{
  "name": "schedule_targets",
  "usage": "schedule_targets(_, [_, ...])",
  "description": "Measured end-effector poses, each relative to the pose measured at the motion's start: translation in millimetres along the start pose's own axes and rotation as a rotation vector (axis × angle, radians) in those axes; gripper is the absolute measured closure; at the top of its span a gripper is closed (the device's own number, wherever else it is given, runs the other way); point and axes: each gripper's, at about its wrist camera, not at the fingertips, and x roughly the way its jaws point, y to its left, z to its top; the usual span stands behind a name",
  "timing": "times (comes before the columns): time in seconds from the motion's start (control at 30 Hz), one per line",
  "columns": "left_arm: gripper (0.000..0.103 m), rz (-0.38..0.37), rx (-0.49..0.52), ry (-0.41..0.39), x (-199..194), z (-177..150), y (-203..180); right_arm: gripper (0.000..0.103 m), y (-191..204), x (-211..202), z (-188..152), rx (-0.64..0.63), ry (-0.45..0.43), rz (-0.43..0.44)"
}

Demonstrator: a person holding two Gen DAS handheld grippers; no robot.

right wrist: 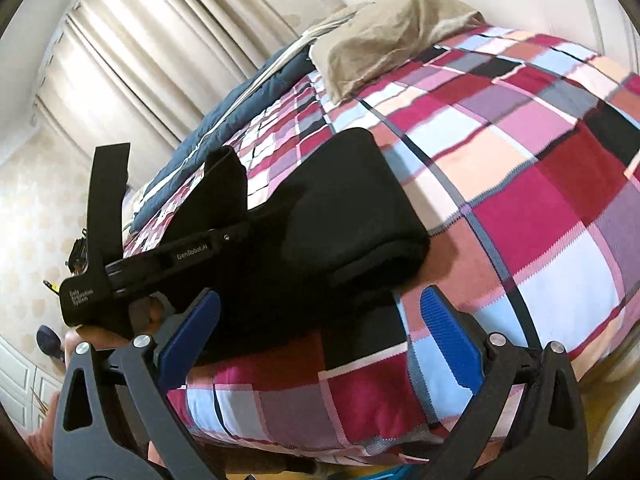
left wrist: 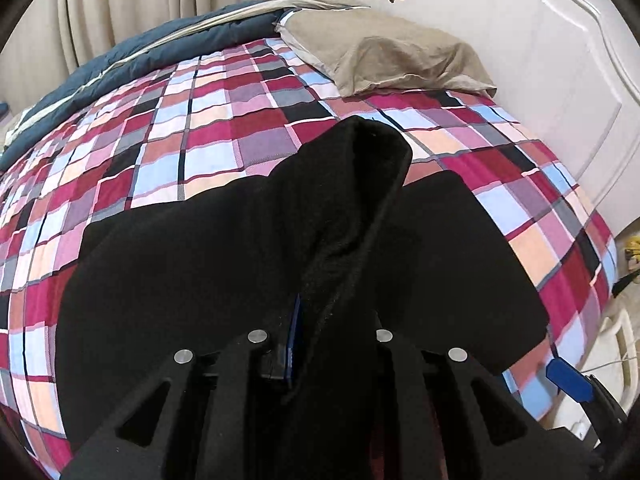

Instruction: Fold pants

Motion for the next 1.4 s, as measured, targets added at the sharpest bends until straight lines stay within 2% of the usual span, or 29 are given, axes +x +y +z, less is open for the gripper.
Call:
schedule_targets(0.27, [0.082,0.051,0.018,-0.031,5.1,-4.9,-10.8,0.003,-4.4,0.2,-1.0,0.010,0.014,-0.003])
schedule_targets(0.43, [0.076,0.057,0.020,-0.045,6.3,-6.3,-12.4,0.003,-8.6,-0.4,-2.5,0.032,0.018,0.002])
schedule_targets(0.53, [0.071,0.060,0.025,-0.053,6.3,-7.3,-14.6,0.003,-9.6,-0.3,-2.2,0.037,0.020,0.001])
schedule_targets(0.7, [0.046,0.026,0.036,-0.069,1.0,-9.2,-23.7,0.003,-10.2,-1.6,-2.1,0.037,0.021,-0.004])
schedule_targets(0.8, [0.043,0.018,0.056,-0.087,-5.0,-10.7,-32.1,0.003,-11.2,-5.2,-0.8,0.040,0.016,-0.008])
schedule_targets(0.9, [0.033,0.016,0.082,-0.116,-15.9,-12.4,-37.6,0.003,-12.7,-12.0,2.0,0.046,0.001,-0.013])
schedule_targets(0.93, [0.033,0.009,0.078,-0.122,-19.5,-12.8,-36.4,0.003,-13.2,-14.5,3.1,0.049,-0.005,-0.013])
schedule_targets(1.1, [0.027,-0.037,0.022,-0.150,-48.4,-17.8,-11.4,0.003,-12.2,-27.5,13.1,0.081,-0.029,0.045])
schedule_targets(1.2, [0.019,-0.057,-0.041,-0.214,-80.3,-27.3,25.5,0.003,-4.9,-25.3,23.8,0.086,-0.014,0.123])
schedule_targets(1.33, [0.017,-0.064,-0.147,-0.252,-99.8,-41.4,84.9,0.003,8.1,0.2,40.6,0.090,0.073,0.275])
schedule_targets(1.4, [0.017,-0.054,-0.201,-0.255,-100.6,-50.3,113.0,0.003,13.8,20.8,49.4,0.089,0.123,0.305])
